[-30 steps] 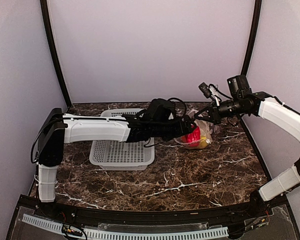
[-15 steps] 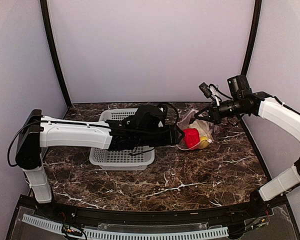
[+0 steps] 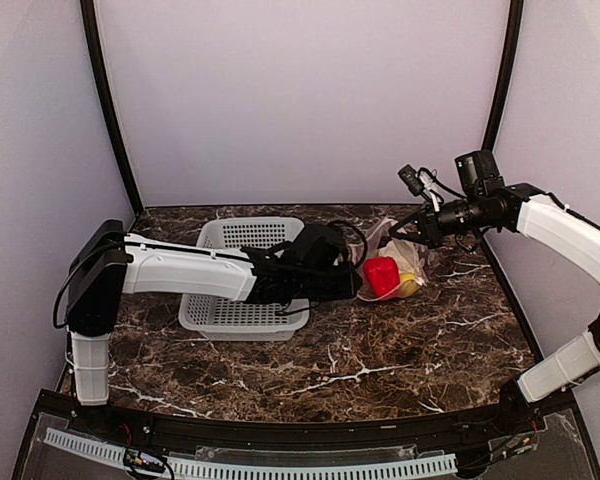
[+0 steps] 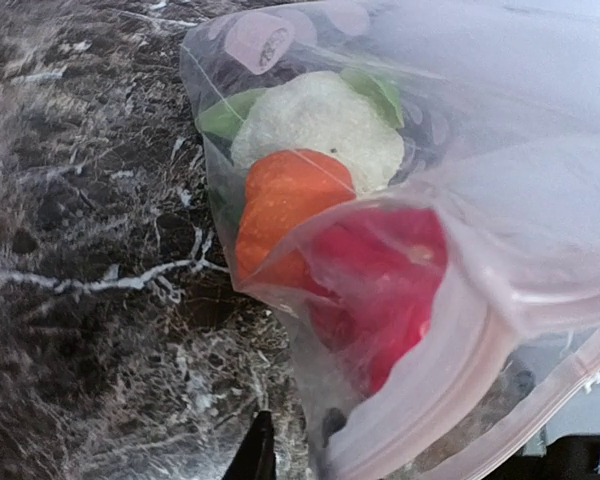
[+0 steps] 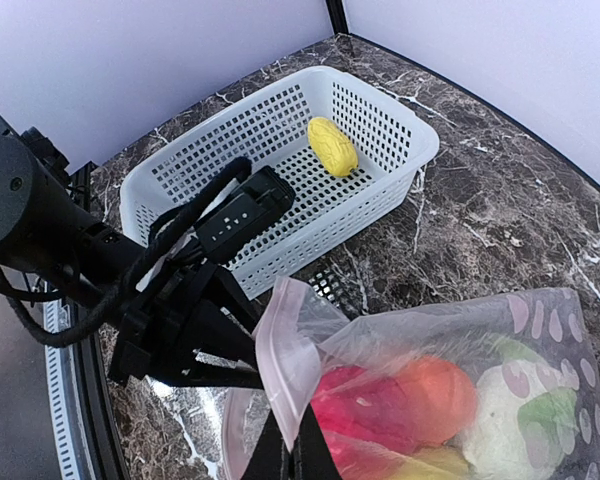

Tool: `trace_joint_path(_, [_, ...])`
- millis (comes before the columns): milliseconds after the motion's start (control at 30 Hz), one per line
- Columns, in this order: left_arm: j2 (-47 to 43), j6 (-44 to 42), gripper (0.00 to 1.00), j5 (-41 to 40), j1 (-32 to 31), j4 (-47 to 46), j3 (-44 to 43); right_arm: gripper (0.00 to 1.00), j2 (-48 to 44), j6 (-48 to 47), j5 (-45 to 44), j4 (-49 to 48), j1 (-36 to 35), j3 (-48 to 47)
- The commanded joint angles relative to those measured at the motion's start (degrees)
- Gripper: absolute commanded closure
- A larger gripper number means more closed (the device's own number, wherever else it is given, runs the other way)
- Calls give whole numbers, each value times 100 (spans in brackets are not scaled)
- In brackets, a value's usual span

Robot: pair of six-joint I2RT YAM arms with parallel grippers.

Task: Place the food in the zip-top bag and seal the zipper
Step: Adjust the zipper food storage bag at the center of the board.

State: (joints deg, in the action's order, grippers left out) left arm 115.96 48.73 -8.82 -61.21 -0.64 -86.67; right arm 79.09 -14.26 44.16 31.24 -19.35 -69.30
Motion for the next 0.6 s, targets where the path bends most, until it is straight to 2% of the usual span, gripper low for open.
trace_joint_path(0, [-6,-86,92,159,125,-231,-223,100,124,100,79,-41,28,-228])
trace_joint_path(67, [-74,-237,98,289,145,-110,-499,100,211,53,-338,302,41,-696])
trace_joint_path(200, [-534,-477,99,644,111,-101,-1040,100,379,-29,-1964,725,170,-1789])
trace_joint_path(267, [-795,-425,99,677,74,-291,-990,100,612,-86,-2646,956,229,-2226])
trace_joint_path(433, [-640,-198,99,792,127,-45,-1080,100,920,47,-2511,1242,505,-2693])
trace_joint_path(500, [-540,-37,99,1150,157,-224,-1020,100,1087,73,-2454,1505,503,-2868])
trace_joint_path(567, [-498,-85,99,1142,172,-322,-1034,100,1125,53,-2396,1550,507,-2885])
